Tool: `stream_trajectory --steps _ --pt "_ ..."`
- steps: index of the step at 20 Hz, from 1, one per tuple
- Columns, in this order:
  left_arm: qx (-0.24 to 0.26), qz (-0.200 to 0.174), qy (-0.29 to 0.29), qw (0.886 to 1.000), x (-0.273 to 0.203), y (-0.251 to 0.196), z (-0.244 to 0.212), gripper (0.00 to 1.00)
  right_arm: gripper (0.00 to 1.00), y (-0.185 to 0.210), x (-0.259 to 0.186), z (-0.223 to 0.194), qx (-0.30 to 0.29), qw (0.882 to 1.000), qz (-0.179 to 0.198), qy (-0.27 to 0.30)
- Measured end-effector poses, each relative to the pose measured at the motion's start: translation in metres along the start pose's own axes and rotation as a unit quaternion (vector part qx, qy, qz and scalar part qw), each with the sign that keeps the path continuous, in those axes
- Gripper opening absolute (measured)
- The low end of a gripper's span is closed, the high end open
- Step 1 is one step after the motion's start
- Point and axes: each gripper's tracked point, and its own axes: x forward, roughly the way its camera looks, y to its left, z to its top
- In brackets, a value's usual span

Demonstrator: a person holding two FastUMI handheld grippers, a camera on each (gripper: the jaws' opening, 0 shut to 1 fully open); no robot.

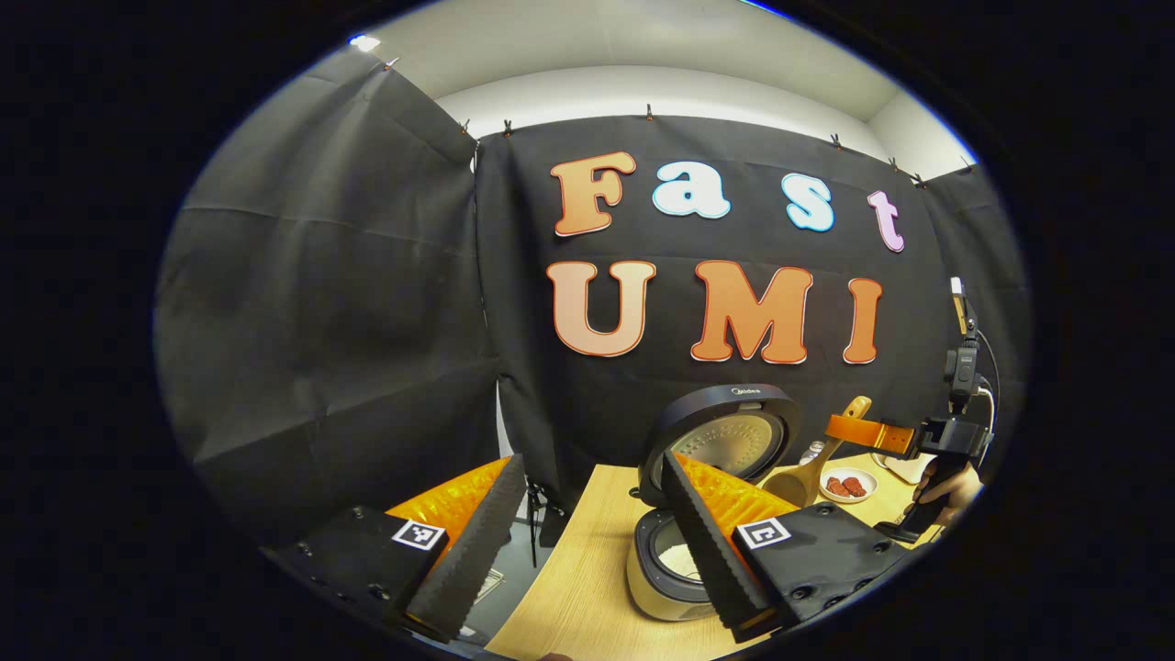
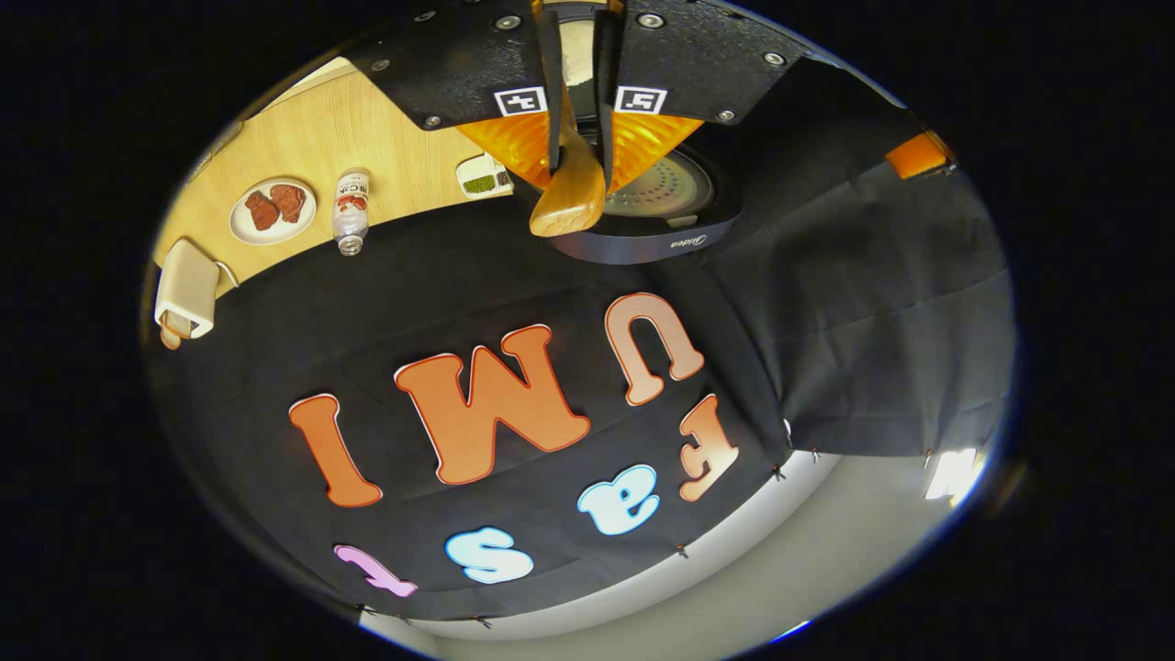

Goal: Close the left gripper, press the button to open the rice cooker; take a wooden spoon from the chopstick holder with the right hand, scoop a spoonful of rice and pour it into the rice cooker, then put the wooden spoon back into the chopstick holder.

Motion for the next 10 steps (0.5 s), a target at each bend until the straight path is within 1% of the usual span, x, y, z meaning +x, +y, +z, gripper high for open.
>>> stream_trajectory --steps 4,7,10 --pt "0.000 0.000 0.003 1.000 0.000 0.001 -0.001 0.97 0.13 0.008 0.001 -0.012 -0.046 0.999 0.011 0.003" --pt "-0.002 0.004 0.004 1.000 -0.001 0.002 -0.001 0.99 0.13 0.013 -0.001 -0.019 -0.091 0.996 0.017 0.006" --pt "-0.002 0.009 0.007 1.000 0.001 0.004 -0.004 1.00 0.13 0.022 0.002 -0.025 -0.110 0.993 0.033 0.007"
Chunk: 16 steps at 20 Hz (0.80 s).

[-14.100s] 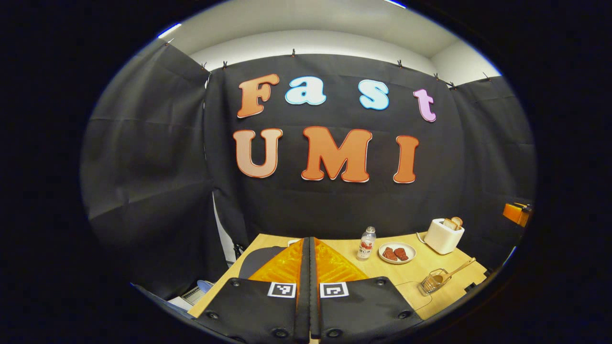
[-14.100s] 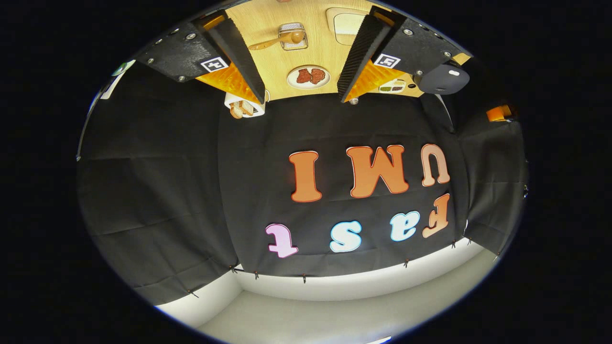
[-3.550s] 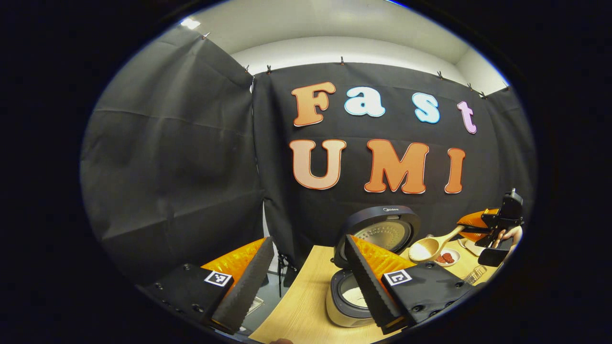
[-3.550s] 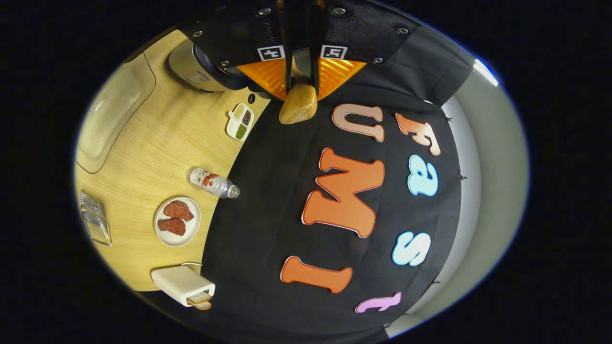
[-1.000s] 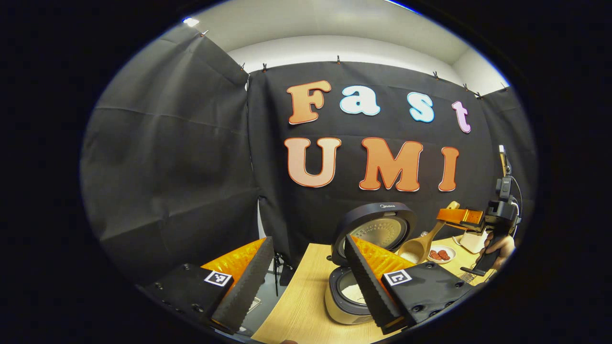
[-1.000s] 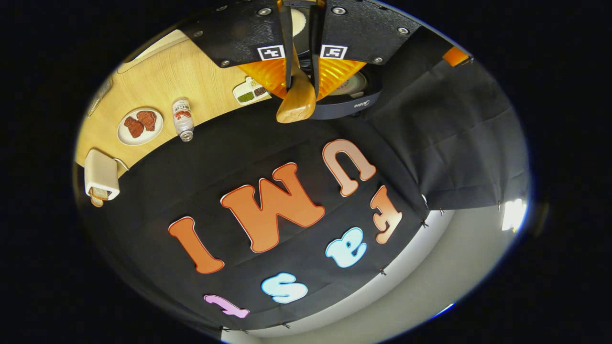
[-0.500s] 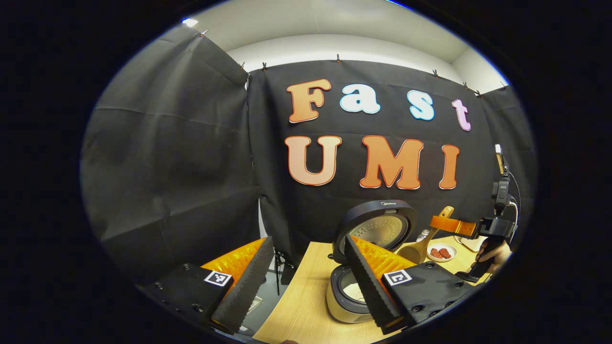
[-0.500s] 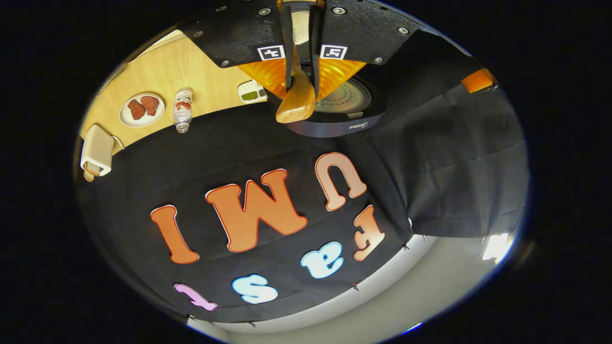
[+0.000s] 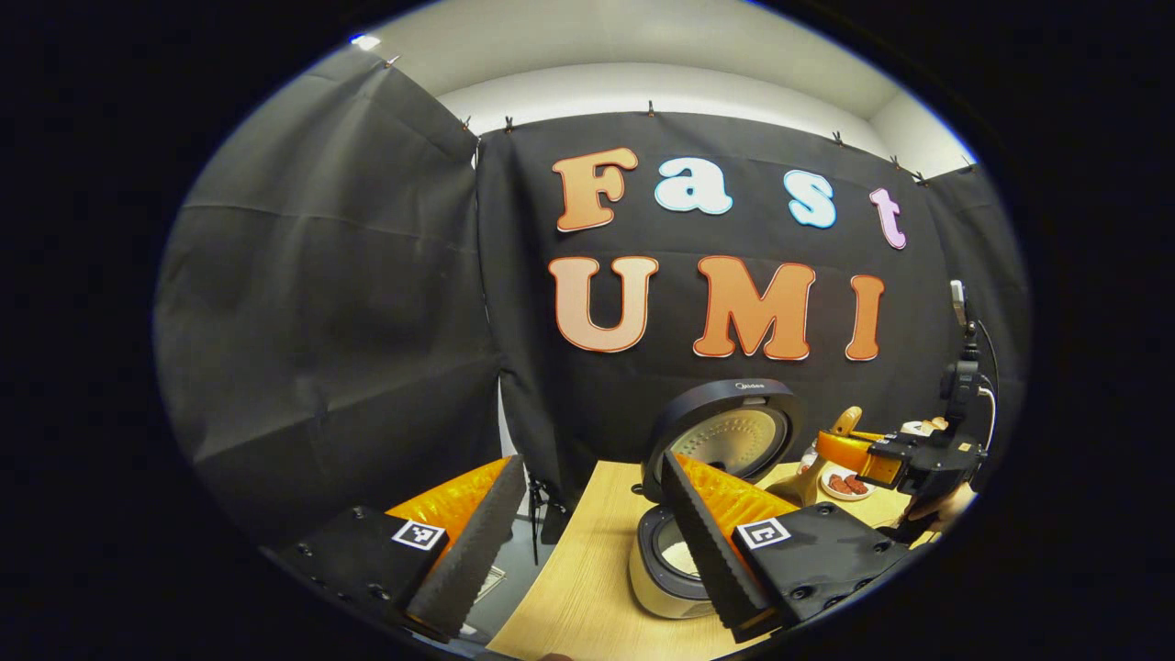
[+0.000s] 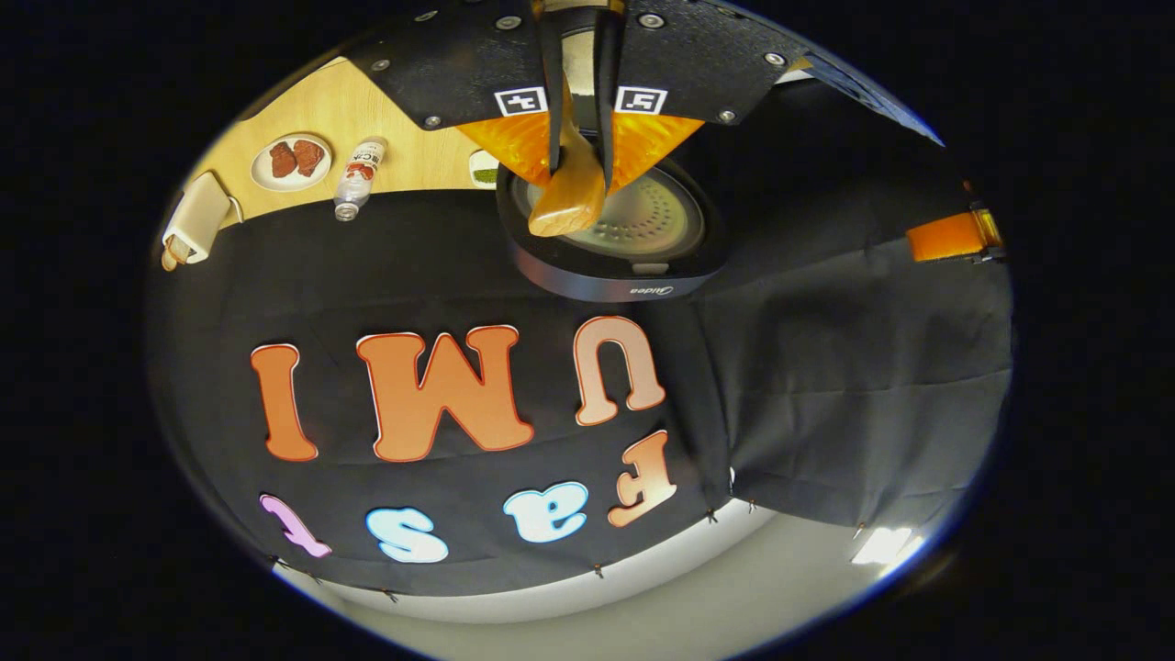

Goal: Close the left gripper, press the button to open the rice cooker; take a wooden spoon from the chopstick holder with the right hand, scoop a spoonful of rice and pour it into the rice cooker, then put the wooden spoon back into the chopstick holder.

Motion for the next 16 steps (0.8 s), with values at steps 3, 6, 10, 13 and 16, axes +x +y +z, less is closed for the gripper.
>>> stream_trajectory --steps 3,6,10,13,16 --pt "0.002 0.001 0.001 1.000 0.000 0.000 -0.001 0.97 0.13 0.004 0.000 -0.007 -0.011 1.000 0.010 0.006" --pt "-0.003 -0.003 0.000 1.000 0.000 0.000 0.000 0.97 0.13 -0.001 -0.002 -0.012 -0.003 1.000 0.004 0.012" --pt "-0.005 -0.012 -0.007 1.000 -0.001 -0.003 0.003 0.97 0.13 -0.016 -0.009 -0.006 0.056 0.998 -0.009 0.013" --pt "-0.010 -0.022 -0.022 0.999 -0.001 -0.005 0.010 0.97 0.13 -0.035 -0.023 0.014 0.113 0.993 -0.017 0.000" --pt "-0.013 -0.028 -0.033 0.999 -0.004 -0.019 0.023 0.97 0.13 -0.068 -0.044 0.033 0.135 0.990 -0.043 -0.019"
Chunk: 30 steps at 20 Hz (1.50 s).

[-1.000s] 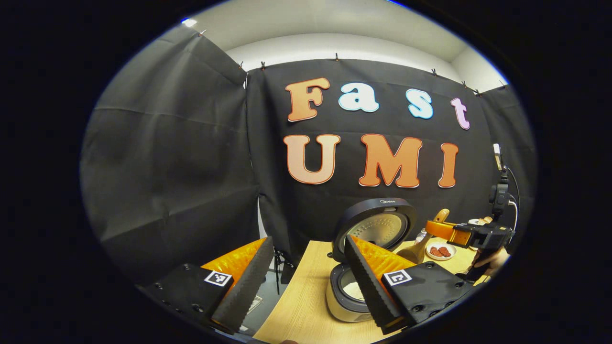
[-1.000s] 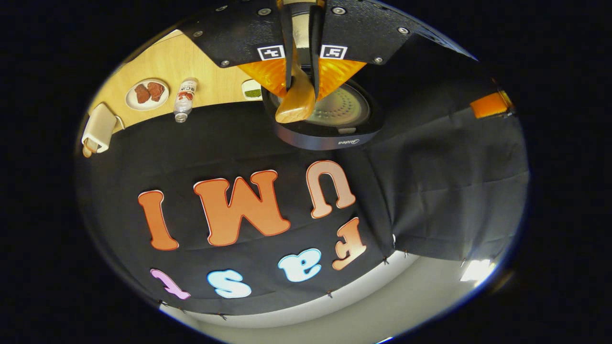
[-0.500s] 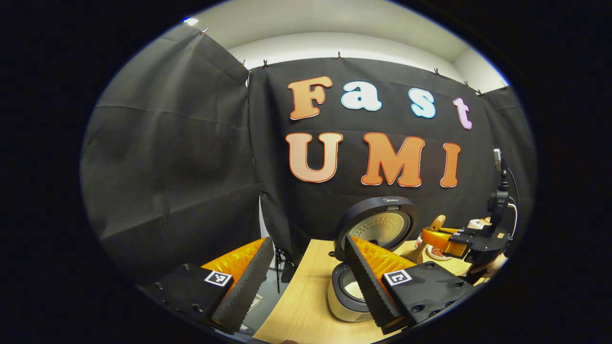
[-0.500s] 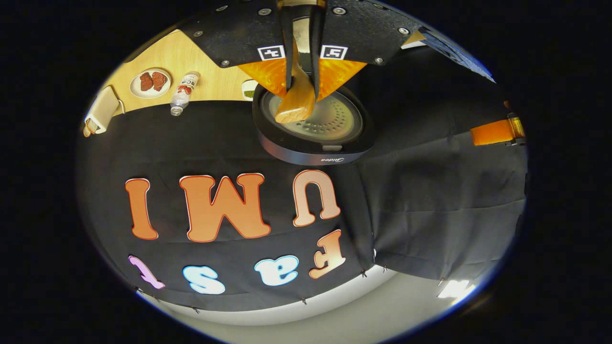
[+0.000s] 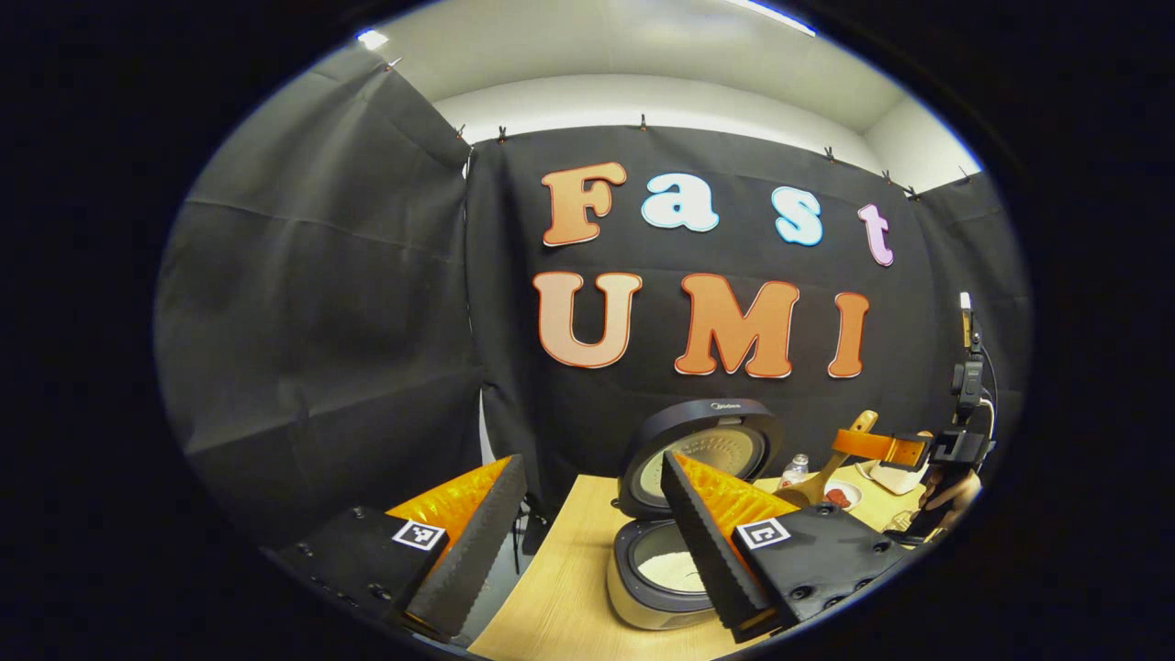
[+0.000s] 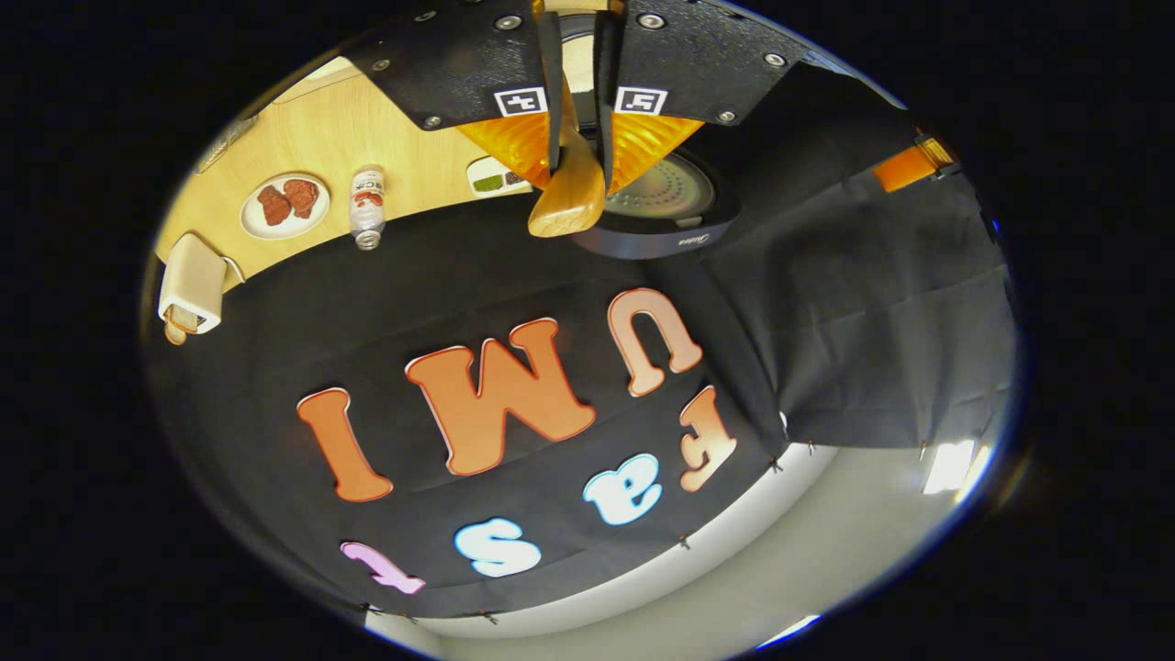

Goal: Close the left gripper, press the button to open the rice cooker; take a wooden spoon from the chopstick holder with the right hand, scoop a spoonful of rice and pour it into the rice cooker, then put the wooden spoon back into the chopstick holder.

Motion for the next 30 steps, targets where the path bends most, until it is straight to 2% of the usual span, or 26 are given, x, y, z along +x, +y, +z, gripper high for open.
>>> stream_trajectory --steps 8,16,17,20,24,30 --pt "-0.005 -0.037 0.006 0.999 0.016 -0.054 -0.005 0.99 0.13 -0.124 -0.066 0.044 0.014 0.994 -0.105 -0.037" --pt "0.000 -0.039 0.005 0.999 0.016 -0.098 -0.005 0.97 0.13 -0.244 -0.144 0.062 0.030 0.976 -0.208 -0.058" --pt "0.000 -0.034 0.005 0.999 0.016 -0.099 -0.005 1.00 0.13 -0.257 -0.152 0.062 0.030 0.974 -0.219 -0.058" --pt "0.006 -0.021 0.012 1.000 0.011 -0.104 -0.009 0.97 0.13 -0.293 -0.168 0.053 0.033 0.967 -0.247 -0.054" --pt "0.013 -0.009 0.020 1.000 0.002 -0.110 -0.011 0.99 0.13 -0.334 -0.174 0.031 0.049 0.960 -0.271 -0.041" --pt "0.029 0.011 0.024 0.999 -0.018 -0.112 -0.011 1.00 0.13 -0.367 -0.155 -0.029 0.077 0.960 -0.270 0.010"
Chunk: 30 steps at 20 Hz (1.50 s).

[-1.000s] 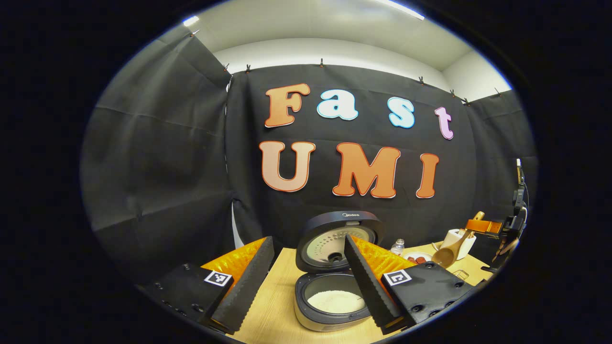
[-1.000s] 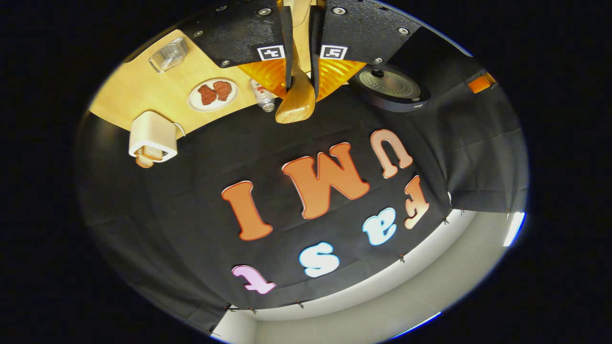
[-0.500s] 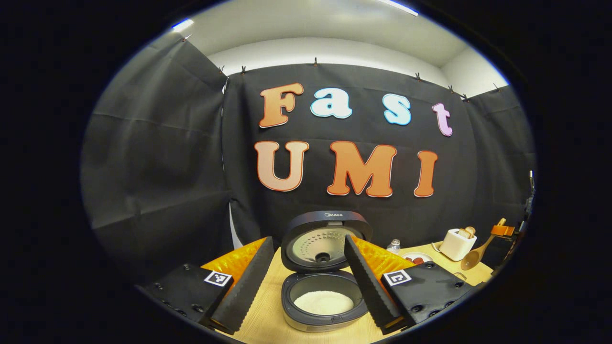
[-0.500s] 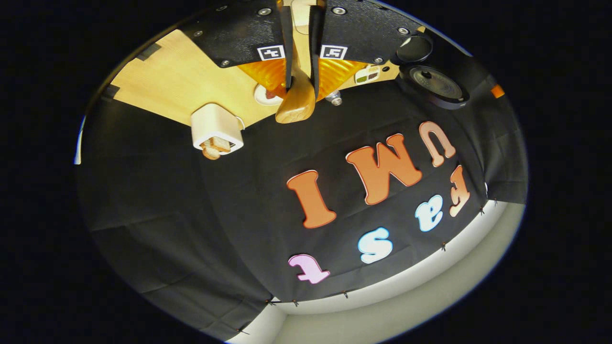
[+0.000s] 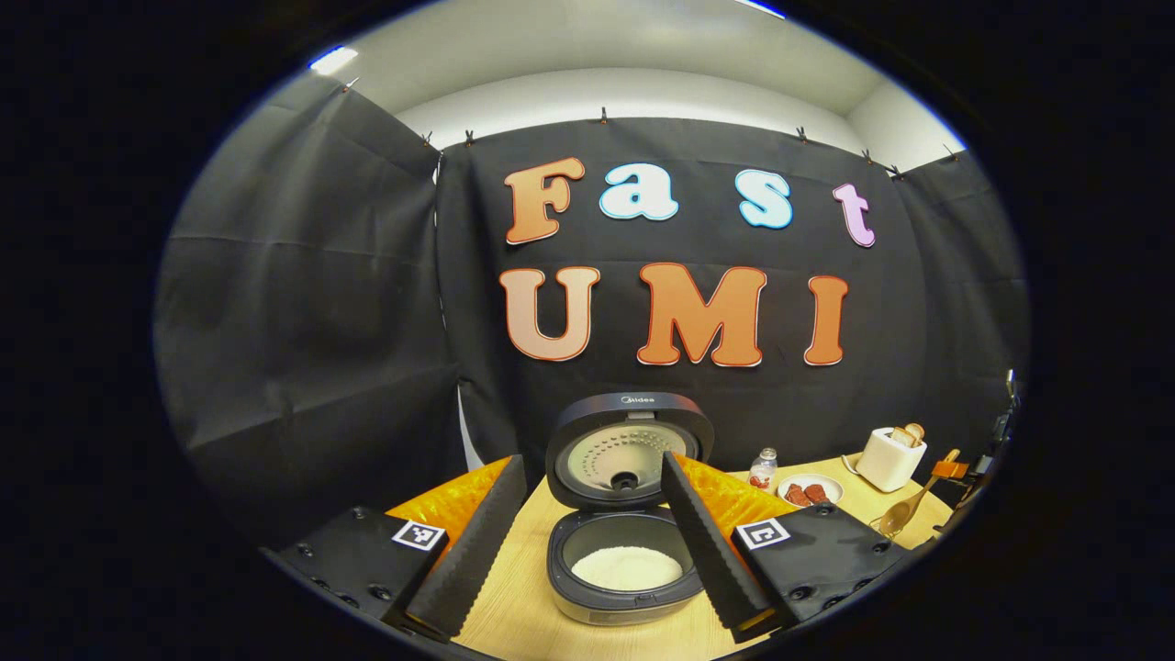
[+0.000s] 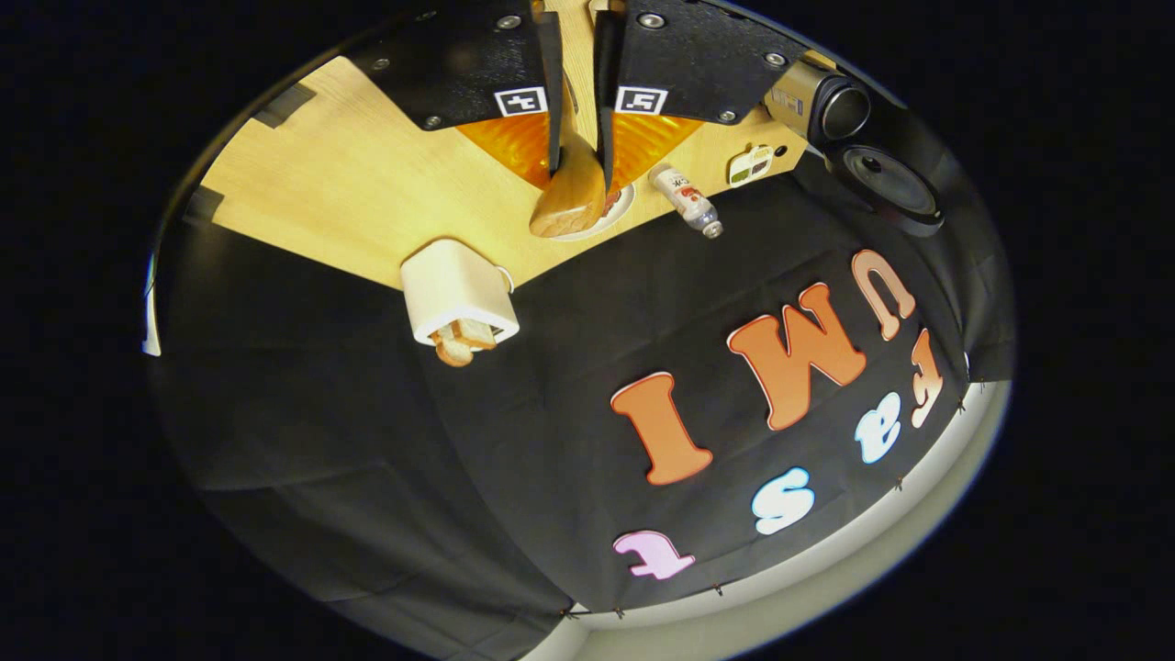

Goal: Close the left gripper, press the button to open the rice cooker; take a wooden spoon from the chopstick holder with the right hand, scoop a spoonful of rice and pour it into the rice cooker, then put the wooden spoon back into the chopstick holder.

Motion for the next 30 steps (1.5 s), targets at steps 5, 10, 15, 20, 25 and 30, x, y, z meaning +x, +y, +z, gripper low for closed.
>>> stream_trajectory --steps 5,10,15,20,25,30 --pt "0.011 0.018 0.008 1.000 -0.011 0.001 -0.004 1.00 0.13 -0.014 0.021 -0.034 -0.007 0.999 0.007 0.040" --pt "0.008 0.023 0.012 1.000 -0.012 -0.003 -0.006 1.00 0.16 -0.024 0.028 -0.044 0.023 0.998 0.014 0.049" --pt "-0.008 0.021 0.017 1.000 -0.003 -0.012 -0.007 0.97 0.35 -0.050 0.021 -0.036 0.002 0.998 -0.018 0.052" --pt "-0.020 0.015 0.014 1.000 0.004 -0.026 -0.003 0.99 0.82 -0.074 -0.002 -0.005 -0.071 0.995 -0.060 0.042" --pt "-0.022 0.005 -0.006 1.000 0.021 -0.042 0.019 0.98 0.94 -0.072 -0.034 0.043 -0.126 0.989 -0.081 0.012" --pt "-0.016 -0.008 -0.018 1.000 0.078 -0.057 0.062 1.00 0.94 -0.052 -0.060 0.075 -0.135 0.988 -0.069 -0.007"
